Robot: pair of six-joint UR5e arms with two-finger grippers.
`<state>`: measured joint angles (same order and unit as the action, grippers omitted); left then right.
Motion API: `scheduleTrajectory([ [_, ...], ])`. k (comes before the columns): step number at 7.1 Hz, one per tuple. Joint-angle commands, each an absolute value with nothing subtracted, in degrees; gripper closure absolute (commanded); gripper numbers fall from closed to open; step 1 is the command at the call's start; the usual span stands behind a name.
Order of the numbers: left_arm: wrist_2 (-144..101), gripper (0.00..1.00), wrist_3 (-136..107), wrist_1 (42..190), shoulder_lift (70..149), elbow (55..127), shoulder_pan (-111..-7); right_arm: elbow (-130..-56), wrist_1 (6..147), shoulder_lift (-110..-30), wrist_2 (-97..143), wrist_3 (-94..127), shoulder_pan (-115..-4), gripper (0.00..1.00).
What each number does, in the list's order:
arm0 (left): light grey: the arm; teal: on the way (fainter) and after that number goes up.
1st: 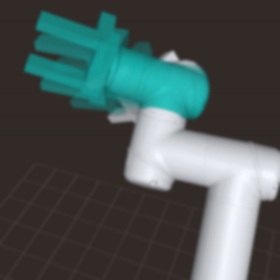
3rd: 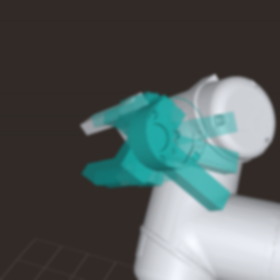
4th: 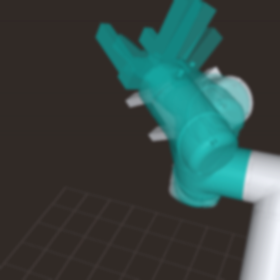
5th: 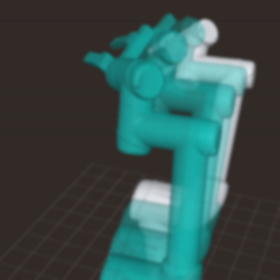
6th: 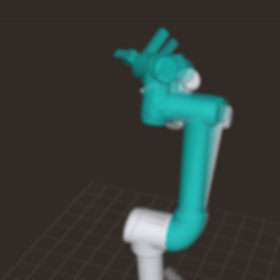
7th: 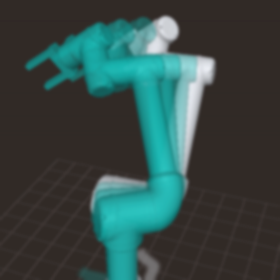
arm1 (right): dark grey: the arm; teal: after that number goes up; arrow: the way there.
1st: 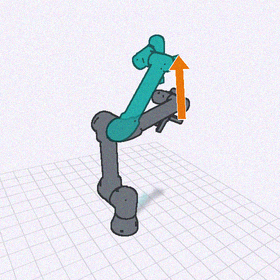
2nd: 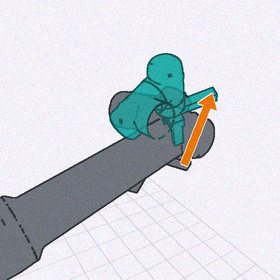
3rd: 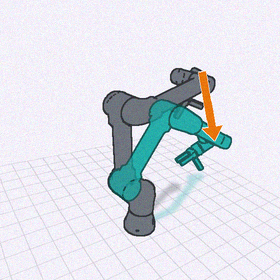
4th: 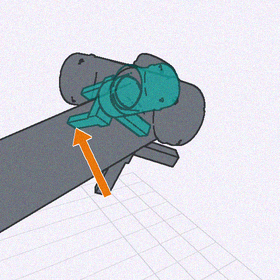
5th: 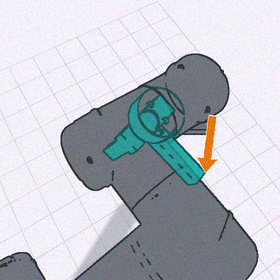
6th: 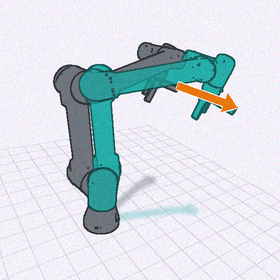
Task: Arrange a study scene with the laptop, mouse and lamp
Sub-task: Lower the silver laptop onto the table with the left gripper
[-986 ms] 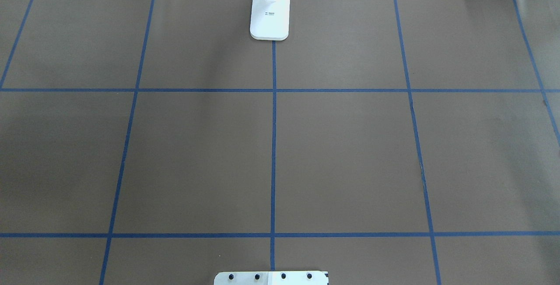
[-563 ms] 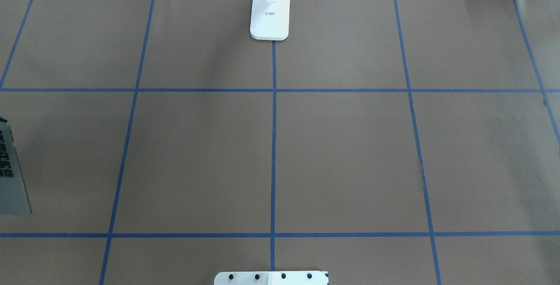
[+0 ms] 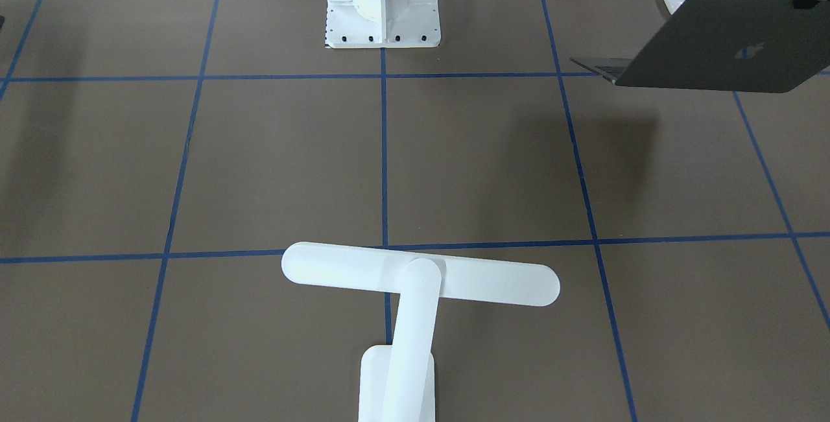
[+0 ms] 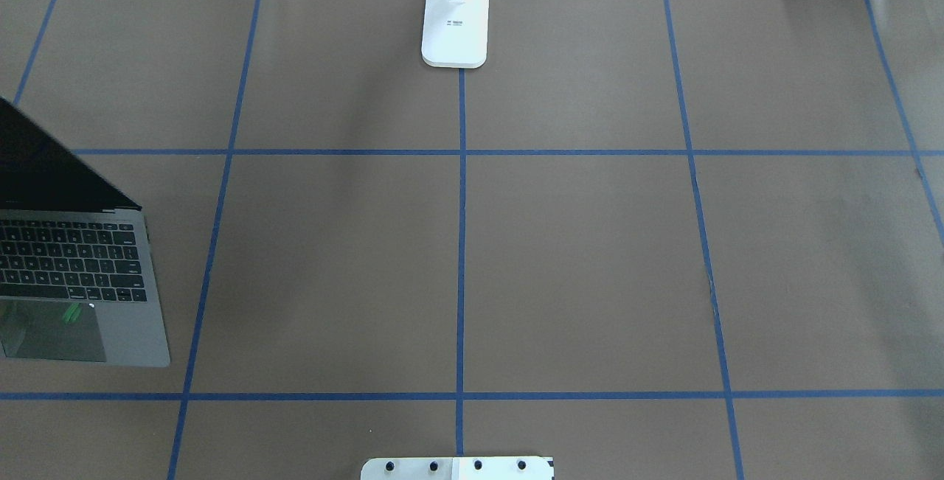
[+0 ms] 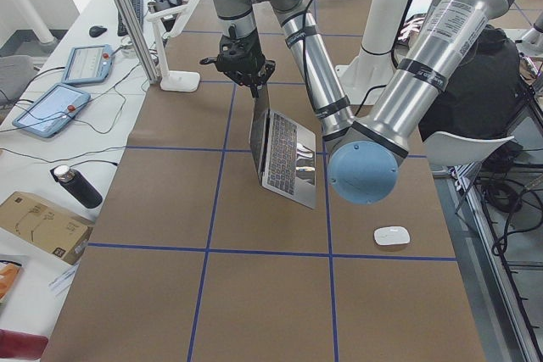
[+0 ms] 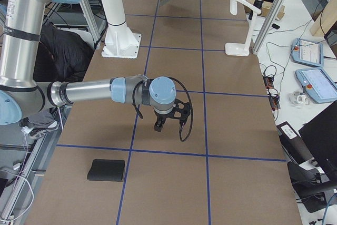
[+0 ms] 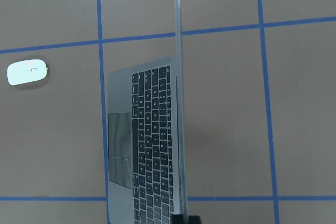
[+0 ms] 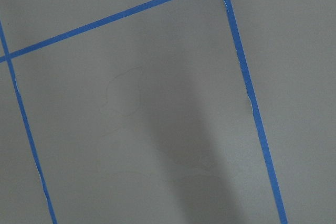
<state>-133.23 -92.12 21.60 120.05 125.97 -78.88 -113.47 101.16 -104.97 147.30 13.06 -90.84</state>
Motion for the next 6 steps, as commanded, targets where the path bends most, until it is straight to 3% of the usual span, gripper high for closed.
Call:
scheduleTrajectory([
  [1, -133.6, 1.0, -98.8, 24.5, 122.2, 125.4, -73.4, -113.4, 101.2, -104.9, 147.3, 13.0, -90.8, 0.0],
  [6, -133.7, 1.0, -116.1, 27.2, 130.0, 122.1, -62.4, -110.7, 101.2, -103.4, 147.1, 12.9, -90.8, 0.0],
])
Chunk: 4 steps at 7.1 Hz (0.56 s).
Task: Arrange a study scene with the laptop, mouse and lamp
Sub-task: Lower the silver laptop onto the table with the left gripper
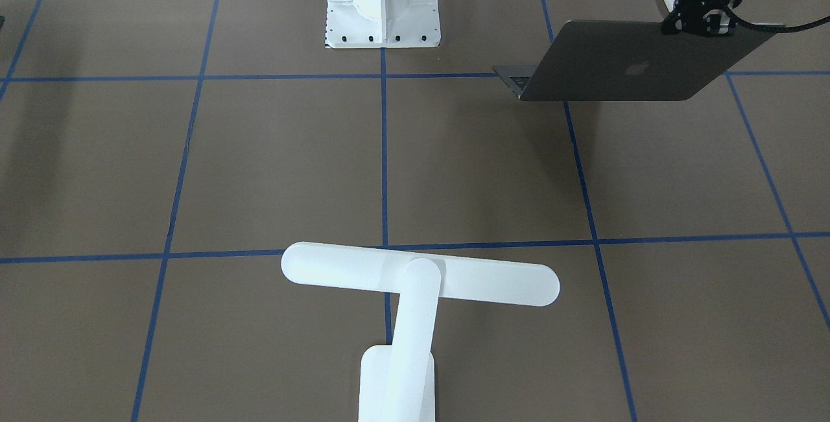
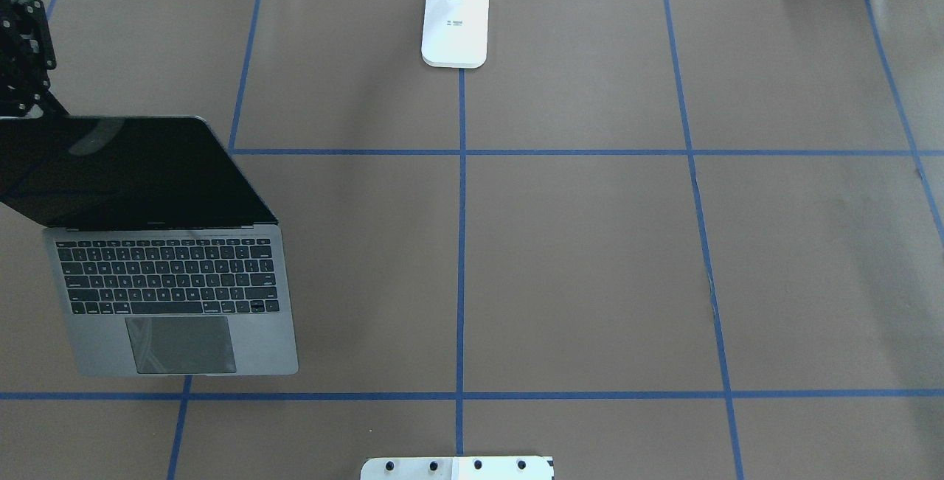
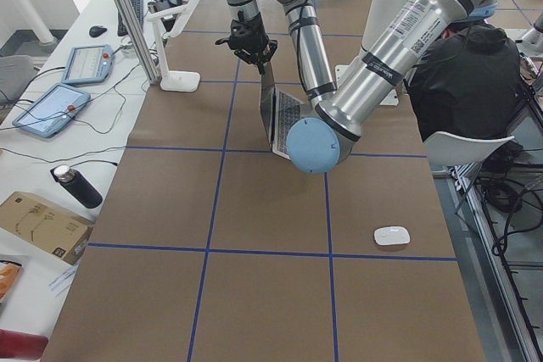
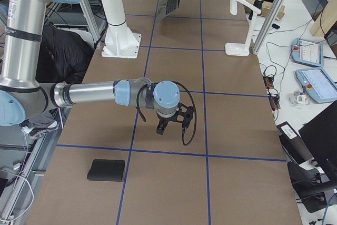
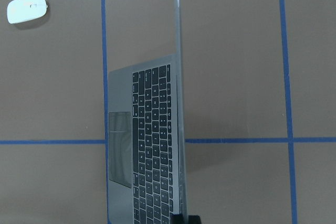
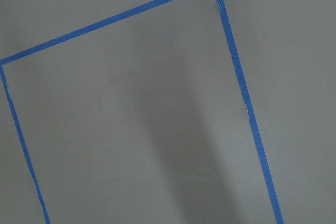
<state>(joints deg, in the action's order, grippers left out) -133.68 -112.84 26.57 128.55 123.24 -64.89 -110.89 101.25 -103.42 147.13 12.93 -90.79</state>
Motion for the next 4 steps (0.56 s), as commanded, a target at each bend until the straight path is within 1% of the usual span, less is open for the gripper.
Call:
scheduleTrajectory([
  [1, -133.6, 1.0, -117.8, 27.3, 131.3, 120.5, -60.1, -110.7, 101.2, -103.3, 147.1, 13.0, -90.8, 0.0],
  [2, -133.6, 1.0, -119.9, 28.6, 132.6, 118.5, -57.9, -110.7, 101.2, -103.4, 147.1, 12.9, -90.8, 0.0],
  [4, -133.6, 1.0, -123.8, 30.0, 134.8, 117.2, -55.5, -110.7, 101.2, -103.4, 147.1, 12.9, -90.8, 0.0],
])
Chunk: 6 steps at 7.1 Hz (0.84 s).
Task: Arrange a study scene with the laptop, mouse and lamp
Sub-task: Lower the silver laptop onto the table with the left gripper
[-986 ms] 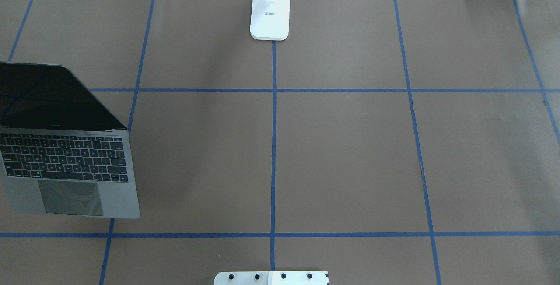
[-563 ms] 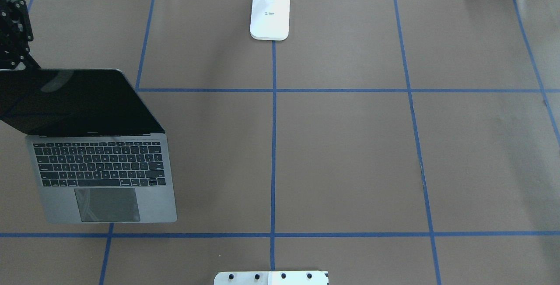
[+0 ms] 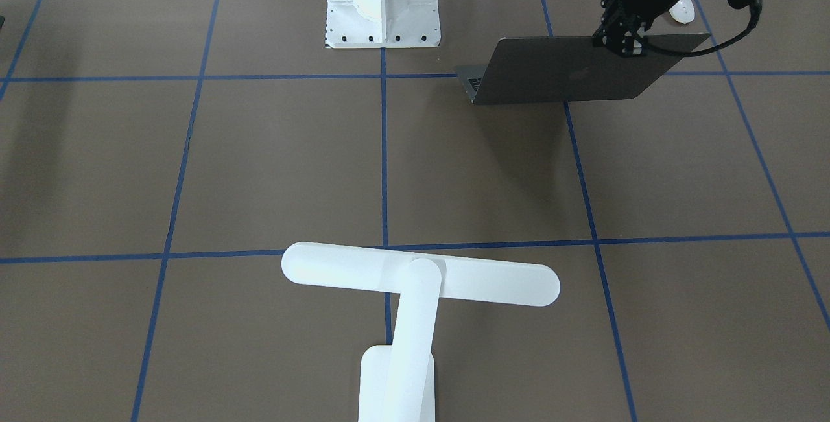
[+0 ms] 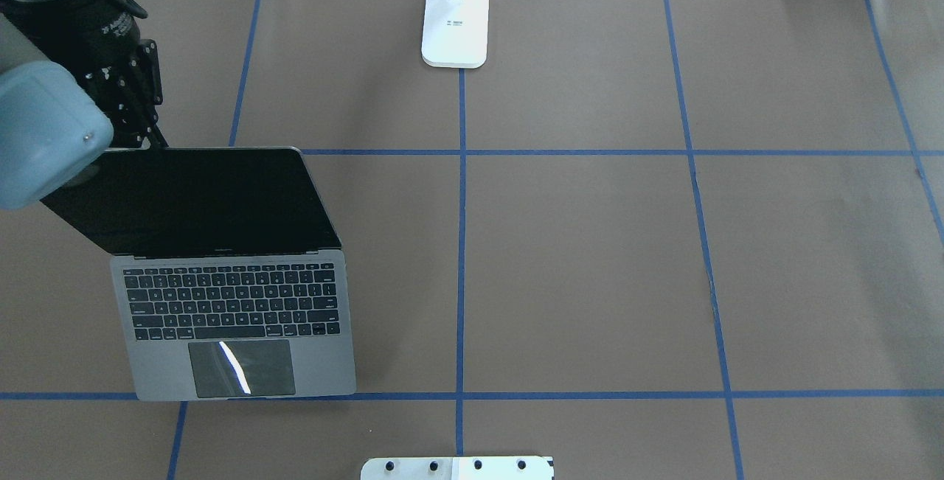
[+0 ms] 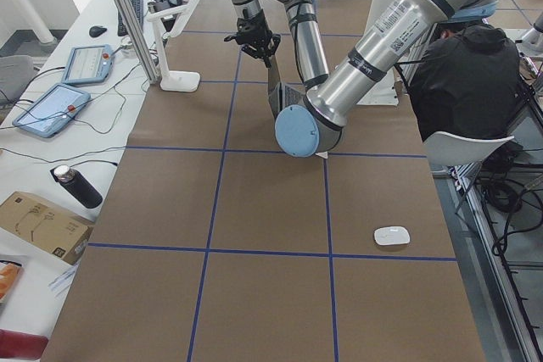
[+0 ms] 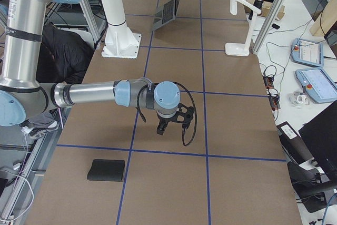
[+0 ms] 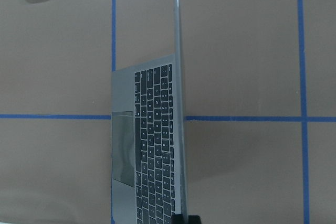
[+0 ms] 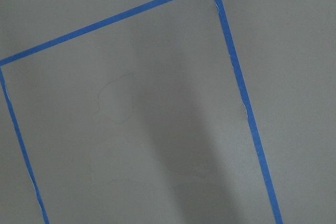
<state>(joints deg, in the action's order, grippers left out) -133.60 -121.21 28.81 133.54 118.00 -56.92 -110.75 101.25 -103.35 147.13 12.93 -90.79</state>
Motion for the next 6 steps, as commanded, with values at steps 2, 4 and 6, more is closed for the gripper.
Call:
scheduleTrajectory([
  [2, -133.7, 1.0, -125.8, 30.7, 138.4, 113.4, -53.4, -110.7, 101.2, -103.3, 147.1, 12.9, -90.8, 0.0],
  [4, -133.7, 1.0, -125.9, 32.9, 139.1, 110.7, -52.6, -110.7, 101.2, -103.3, 147.1, 12.9, -90.8, 0.0],
  [6, -133.7, 1.0, -127.3, 38.6, 139.5, 105.5, -51.9, -110.7, 101.2, -103.2, 147.2, 13.0, -90.8, 0.0],
])
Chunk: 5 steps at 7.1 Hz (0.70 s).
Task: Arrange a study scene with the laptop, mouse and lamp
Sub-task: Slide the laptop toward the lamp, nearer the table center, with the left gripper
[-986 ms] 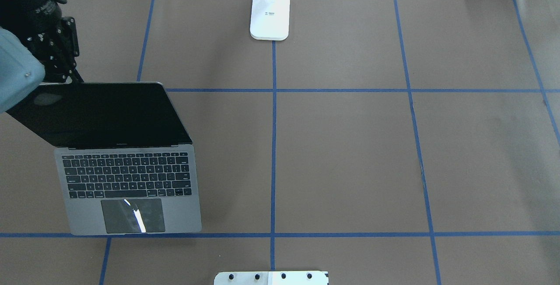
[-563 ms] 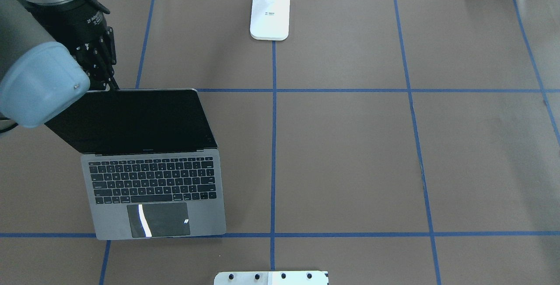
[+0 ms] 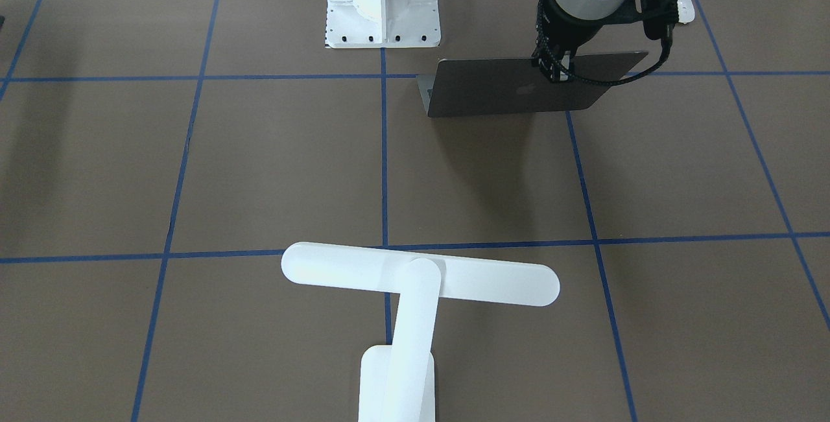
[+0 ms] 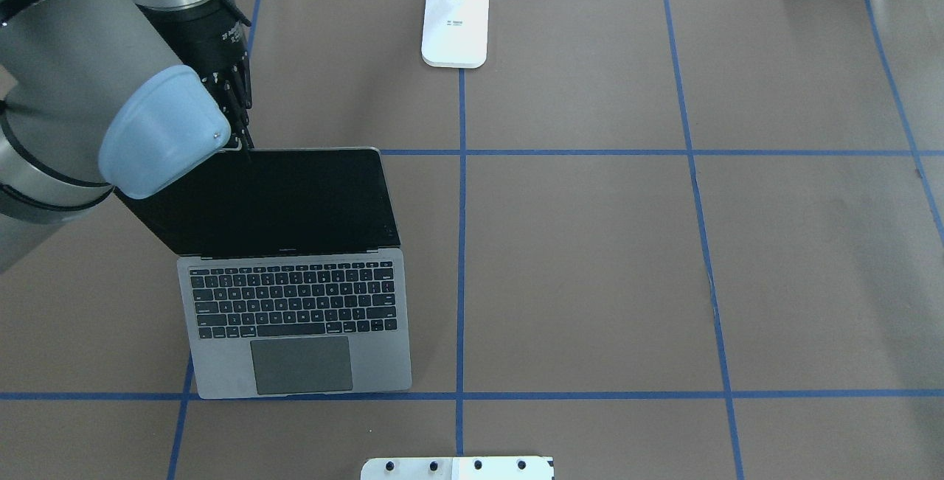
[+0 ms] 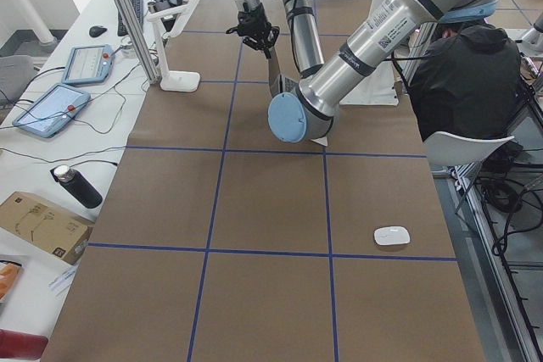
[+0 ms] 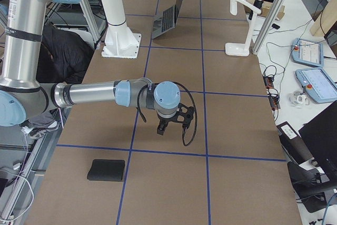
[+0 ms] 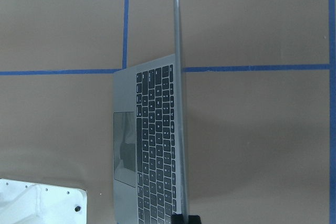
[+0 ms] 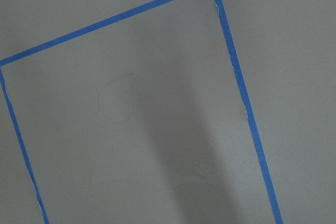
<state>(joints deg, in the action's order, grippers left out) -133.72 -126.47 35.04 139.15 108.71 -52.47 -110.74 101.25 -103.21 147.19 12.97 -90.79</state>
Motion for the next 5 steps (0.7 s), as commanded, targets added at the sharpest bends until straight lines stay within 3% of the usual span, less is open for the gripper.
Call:
scheduleTrajectory([
  [1, -133.7, 1.0, -127.3, 39.8, 140.4, 103.3, -51.9, -110.7, 101.2, -103.2, 147.2, 13.0, -90.8, 0.0],
  [5, -133.6, 1.0, -127.1, 46.5, 141.7, 95.6, -51.9, -110.5, 101.2, -103.2, 147.1, 13.0, -90.7, 0.0],
])
